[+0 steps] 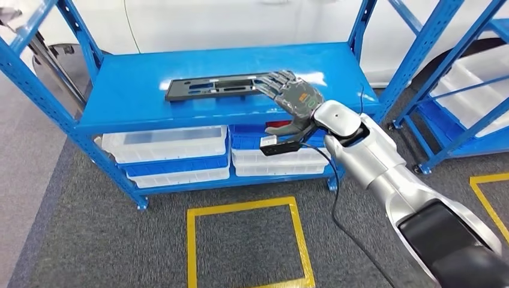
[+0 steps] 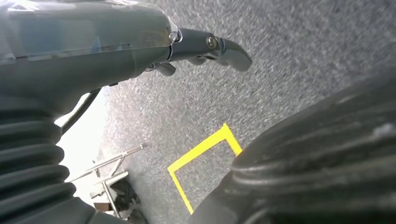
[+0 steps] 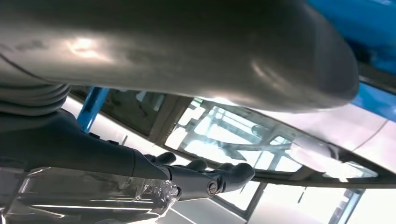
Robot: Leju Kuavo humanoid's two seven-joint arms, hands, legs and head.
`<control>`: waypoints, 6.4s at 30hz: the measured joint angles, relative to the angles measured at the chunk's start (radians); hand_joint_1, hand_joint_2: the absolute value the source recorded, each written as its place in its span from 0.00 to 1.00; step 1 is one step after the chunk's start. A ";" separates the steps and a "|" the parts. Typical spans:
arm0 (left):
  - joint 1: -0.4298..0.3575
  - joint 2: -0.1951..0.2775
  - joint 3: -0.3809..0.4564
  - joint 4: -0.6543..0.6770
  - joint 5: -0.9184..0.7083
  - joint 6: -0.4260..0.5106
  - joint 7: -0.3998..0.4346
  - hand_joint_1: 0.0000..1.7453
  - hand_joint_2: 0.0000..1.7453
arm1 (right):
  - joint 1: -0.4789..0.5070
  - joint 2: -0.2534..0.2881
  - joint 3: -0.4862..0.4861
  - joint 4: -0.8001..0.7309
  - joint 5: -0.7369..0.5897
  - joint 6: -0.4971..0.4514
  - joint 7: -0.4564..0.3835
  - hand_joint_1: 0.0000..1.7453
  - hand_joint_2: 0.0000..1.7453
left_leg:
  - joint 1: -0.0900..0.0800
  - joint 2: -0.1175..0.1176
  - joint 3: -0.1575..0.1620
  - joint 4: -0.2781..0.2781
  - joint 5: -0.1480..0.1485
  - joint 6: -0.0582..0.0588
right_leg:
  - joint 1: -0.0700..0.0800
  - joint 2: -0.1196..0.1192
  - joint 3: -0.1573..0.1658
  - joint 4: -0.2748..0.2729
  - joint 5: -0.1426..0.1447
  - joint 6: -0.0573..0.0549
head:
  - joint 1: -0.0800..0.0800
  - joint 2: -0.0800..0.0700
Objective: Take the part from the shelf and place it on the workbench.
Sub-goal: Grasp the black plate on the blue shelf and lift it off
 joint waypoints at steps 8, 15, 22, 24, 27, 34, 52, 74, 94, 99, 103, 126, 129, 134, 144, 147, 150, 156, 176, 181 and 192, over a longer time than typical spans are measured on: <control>0.001 0.003 0.000 0.000 0.005 0.004 -0.012 0.00 0.00 | -0.007 0.013 0.020 0.011 -0.013 0.006 -0.005 0.00 0.00 | 0.009 0.013 -0.046 -0.095 0.098 -0.022 | -0.014 0.005 0.089 0.022 -0.087 0.024 | 0.000 0.000; 0.000 0.001 0.001 0.000 0.008 0.007 -0.010 0.00 0.00 | -0.022 0.021 0.027 0.017 -0.026 0.006 -0.009 0.00 0.00 | 0.013 0.015 -0.024 -0.137 0.104 0.029 | -0.014 -0.002 0.026 0.146 -0.139 0.061 | 0.000 0.000; 0.003 0.000 0.001 0.000 0.008 0.007 -0.007 0.00 0.00 | -0.017 0.022 0.036 0.027 -0.029 0.003 -0.006 0.00 0.00 | 0.008 0.006 0.041 -0.137 0.049 0.031 | -0.013 -0.006 -0.091 0.164 -0.054 0.050 | 0.000 0.000; 0.004 -0.002 0.001 0.001 0.007 0.007 -0.006 0.00 0.00 | -0.018 0.022 0.037 0.028 -0.031 0.003 -0.005 0.00 0.00 | 0.007 0.004 0.057 -0.139 0.032 0.022 | -0.003 -0.005 -0.062 0.059 0.005 0.038 | 0.000 0.000; 0.005 -0.001 0.001 0.001 0.007 0.008 -0.006 0.00 0.00 | -0.019 0.022 0.037 0.030 -0.034 0.002 -0.005 0.00 0.00 | 0.006 0.001 0.069 -0.138 0.023 0.004 | -0.002 -0.002 -0.041 0.029 0.004 0.023 | 0.000 0.000; 0.002 0.002 0.001 0.000 0.008 0.007 -0.027 0.00 0.00 | -0.014 0.021 0.040 0.031 -0.038 0.004 -0.004 0.00 0.00 | 0.006 0.002 -0.100 0.144 -0.067 -0.023 | -0.009 0.004 0.037 0.016 -0.043 0.006 | 0.000 0.000; 0.000 0.000 0.001 0.000 0.006 0.006 -0.010 0.00 0.00 | -0.012 0.000 0.043 0.033 -0.070 0.016 -0.008 0.00 0.00 | 0.010 0.012 -0.028 -0.134 0.107 0.029 | -0.027 -0.003 -0.065 0.215 -0.108 0.068 | 0.001 0.000; 0.000 0.003 0.000 0.000 0.004 -0.006 -0.011 0.00 0.00 | 0.061 0.002 0.067 0.031 -0.195 0.027 -0.100 0.00 0.00 | 0.003 0.008 0.004 -0.131 0.076 0.021 | -0.010 0.005 0.010 0.058 -0.062 0.048 | 0.000 0.000; 0.001 0.005 0.000 0.000 0.003 0.003 -0.030 0.00 0.00 | 0.085 0.008 0.070 -0.011 -0.183 0.034 -0.073 0.00 0.00 | 0.004 0.007 -0.109 0.128 -0.053 -0.020 | -0.025 -0.002 0.019 0.036 -0.049 0.020 | 0.000 0.000; 0.001 0.005 0.000 0.000 0.004 0.003 -0.026 0.00 0.00 | 0.085 0.009 0.072 -0.011 -0.183 0.035 -0.073 0.00 0.00 | 0.004 0.013 -0.037 -0.027 0.077 -0.019 | -0.022 0.002 0.045 0.044 -0.070 0.028 | 0.000 0.000; 0.002 0.004 0.000 0.000 0.004 0.001 -0.020 0.00 0.00 | 0.085 0.009 0.072 -0.010 -0.183 0.036 -0.074 0.00 0.00 | 0.006 0.011 -0.012 -0.116 0.077 0.007 | -0.013 0.005 0.022 0.053 -0.068 0.045 | 0.000 0.000; 0.001 0.003 0.000 0.000 0.004 -0.003 -0.042 0.00 0.00 | 0.133 0.042 0.093 0.019 -0.176 0.021 -0.078 0.00 1.00 | 0.002 0.002 -0.122 0.154 -0.041 -0.023 | -0.021 0.001 0.022 0.035 -0.048 0.018 | 0.000 0.000; -0.001 0.004 0.000 0.000 0.003 -0.006 -0.025 0.00 0.00 | 0.145 0.057 0.102 0.038 -0.172 0.010 -0.079 0.00 1.00 | 0.005 0.008 -0.045 0.007 0.052 -0.024 | -0.020 0.004 0.032 0.041 -0.056 0.024 | 0.000 0.000; 0.000 0.004 0.000 0.000 0.004 -0.007 -0.013 0.00 0.00 | 0.149 0.081 0.115 0.084 -0.150 -0.024 -0.066 0.00 1.00 | 0.004 0.006 -0.002 -0.117 0.068 0.010 | -0.011 0.006 0.010 0.052 -0.055 0.045 | 0.000 0.000; 0.000 0.001 0.000 0.000 0.005 -0.005 -0.012 0.00 0.00 | 0.152 0.177 0.163 0.197 -0.070 -0.073 0.053 0.00 1.00 | 0.002 0.009 0.003 -0.124 0.072 0.032 | -0.014 -0.004 -0.081 0.228 -0.098 0.052 | 0.000 0.000; 0.001 -0.003 0.000 0.000 0.005 -0.005 -0.010 0.00 0.00 | 0.147 0.193 0.168 0.212 -0.069 -0.076 0.058 0.00 1.00 | -0.001 0.007 0.004 -0.124 0.067 0.024 | -0.003 0.001 -0.007 0.066 -0.042 0.031 | 0.000 0.000; 0.001 -0.002 0.000 0.000 0.005 -0.005 -0.010 0.00 0.00 | 0.146 0.204 0.173 0.224 -0.067 -0.076 0.060 0.00 1.00 | -0.001 0.006 0.003 -0.127 0.065 0.011 | -0.004 0.000 -0.001 0.045 -0.042 0.025 | 0.001 0.000; 0.001 0.000 0.000 0.000 0.004 -0.005 -0.034 0.00 0.00 | 0.145 0.265 0.192 0.259 0.007 -0.076 0.166 0.00 1.00 | 0.000 0.004 -0.113 0.135 -0.051 -0.020 | -0.018 0.001 0.021 0.026 -0.040 0.012 | 0.000 0.000; -0.001 -0.008 -0.001 0.000 0.001 -0.015 -0.001 0.00 0.00 | 0.027 0.372 0.182 0.421 0.056 -0.020 0.341 0.00 1.00 | -0.003 0.011 -0.006 -0.112 0.070 0.029 | 0.002 -0.002 -0.042 0.144 -0.067 0.023 | 0.000 0.000; -0.001 -0.010 -0.002 -0.001 -0.003 -0.020 -0.001 0.00 0.00 | 0.009 0.377 0.168 0.455 0.066 -0.009 0.369 0.00 1.00 | -0.005 0.011 -0.009 -0.116 0.067 0.010 | 0.004 -0.001 -0.001 0.047 -0.043 0.011 | 0.001 0.000; -0.004 -0.003 -0.003 -0.002 -0.007 -0.030 -0.002 0.00 0.00 | -0.018 0.372 0.125 0.530 0.074 0.031 0.404 0.00 1.00 | 0.006 0.011 -0.005 -0.068 0.066 -0.033 | -0.013 0.005 0.016 0.059 -0.058 0.025 | 0.000 0.000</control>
